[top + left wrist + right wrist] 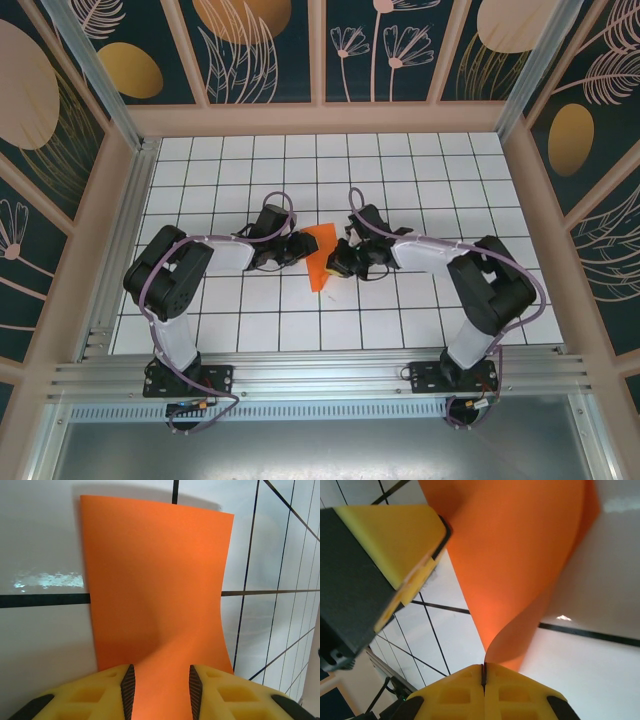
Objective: Fold a paper plane with a square sheet of paper (pick it up from the middle)
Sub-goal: Third fold the triangle at the center of the table.
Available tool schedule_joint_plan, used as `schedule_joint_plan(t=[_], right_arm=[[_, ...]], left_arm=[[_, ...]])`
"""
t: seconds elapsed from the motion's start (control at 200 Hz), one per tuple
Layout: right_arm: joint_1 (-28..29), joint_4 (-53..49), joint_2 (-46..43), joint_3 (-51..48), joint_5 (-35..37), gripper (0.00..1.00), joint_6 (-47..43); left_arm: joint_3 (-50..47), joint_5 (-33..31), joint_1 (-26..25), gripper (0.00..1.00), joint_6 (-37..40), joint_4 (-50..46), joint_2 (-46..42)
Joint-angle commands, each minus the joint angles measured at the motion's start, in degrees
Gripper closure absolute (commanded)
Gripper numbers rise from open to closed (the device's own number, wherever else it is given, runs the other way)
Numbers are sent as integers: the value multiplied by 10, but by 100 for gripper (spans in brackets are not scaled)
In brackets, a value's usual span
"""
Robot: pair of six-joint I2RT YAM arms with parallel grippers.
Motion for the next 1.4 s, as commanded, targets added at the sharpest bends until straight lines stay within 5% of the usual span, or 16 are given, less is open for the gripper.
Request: schedule_joint_plan(t=[0.0, 0.44, 0.701, 1.396], right_arm=[[10, 29, 27, 29, -14, 99, 5], [15, 78, 67, 39, 10, 99, 32], [15, 60, 74, 37, 29, 99, 32], [14, 88, 93, 46, 13, 98, 33]], left_arm=[[8, -11, -2, 63, 12, -16, 21], [15, -14, -2, 65, 7, -22, 8], [41, -41, -1, 57, -3, -9, -31], [85, -71, -1, 63, 23, -72, 49]])
